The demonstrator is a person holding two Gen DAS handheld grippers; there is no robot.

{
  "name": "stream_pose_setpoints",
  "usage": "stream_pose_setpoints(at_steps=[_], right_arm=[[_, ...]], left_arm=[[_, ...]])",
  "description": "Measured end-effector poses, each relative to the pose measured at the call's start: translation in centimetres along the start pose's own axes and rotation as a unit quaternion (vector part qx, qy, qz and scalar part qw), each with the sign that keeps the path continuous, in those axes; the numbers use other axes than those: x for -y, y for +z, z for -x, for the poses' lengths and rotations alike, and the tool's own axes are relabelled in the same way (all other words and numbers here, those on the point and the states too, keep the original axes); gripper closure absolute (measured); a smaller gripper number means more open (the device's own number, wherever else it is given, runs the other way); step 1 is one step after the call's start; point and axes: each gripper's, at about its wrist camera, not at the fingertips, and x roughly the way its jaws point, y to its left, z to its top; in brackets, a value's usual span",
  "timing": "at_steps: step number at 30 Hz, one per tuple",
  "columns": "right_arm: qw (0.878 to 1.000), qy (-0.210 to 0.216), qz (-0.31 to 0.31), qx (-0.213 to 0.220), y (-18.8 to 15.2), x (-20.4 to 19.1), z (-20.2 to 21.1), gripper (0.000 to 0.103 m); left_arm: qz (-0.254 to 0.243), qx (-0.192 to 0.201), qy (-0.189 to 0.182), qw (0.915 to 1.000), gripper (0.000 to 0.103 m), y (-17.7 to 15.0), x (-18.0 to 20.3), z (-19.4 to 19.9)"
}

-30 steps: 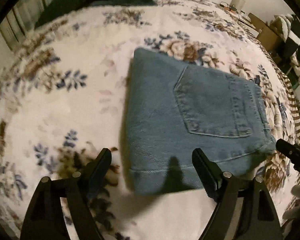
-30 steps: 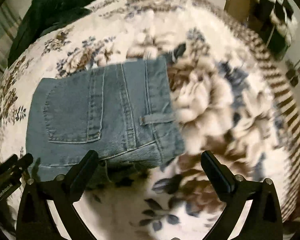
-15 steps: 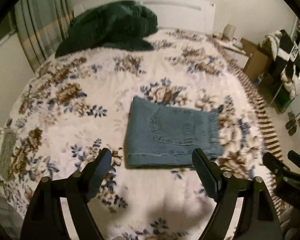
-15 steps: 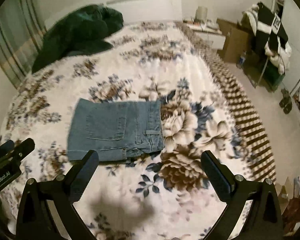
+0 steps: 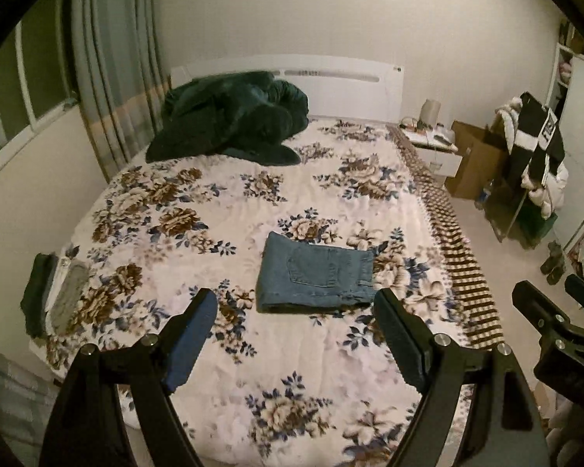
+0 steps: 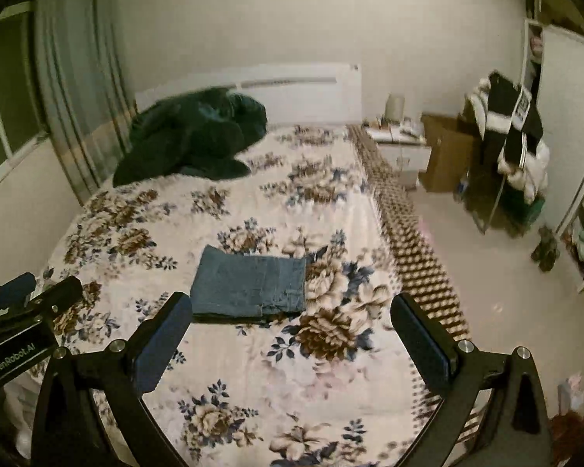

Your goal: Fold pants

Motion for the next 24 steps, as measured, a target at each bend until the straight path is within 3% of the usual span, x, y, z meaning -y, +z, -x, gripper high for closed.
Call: stream_pose_setpoints(at_steps=[5, 6, 8, 15, 24], right_arm=[[1.000, 0.011, 0.008, 0.018, 0.3, -0.4, 7.9, 0.000], [1.000, 0.013, 0.010, 0.023, 0.3, -0.6, 9.8, 0.000], [0.999, 0.016, 0.012, 0.027, 0.2, -1.0, 12.2, 0.000], [0.998, 0.014, 0.014, 0.055, -0.7, -2.3, 20.8, 0.000], [0.998, 0.011, 0.024, 0.056, -1.8, -2.8, 25.0, 0.000]], left_arm=[[0.010, 0.017, -0.003, 0.9998, 0.020, -0.3, -0.1, 5.9], [0.009, 0.022, -0.004, 0.9997, 0.010, -0.4, -0.1, 7.0], [0.006, 0.029, -0.007, 0.9996, 0.000, -0.6, -0.4, 8.8], [0.000, 0.052, 0.009, 0.9986, 0.000, -1.9, -1.3, 13.5], [0.008, 0.054, 0.016, 0.9984, 0.000, -3.8, -1.5, 15.7]])
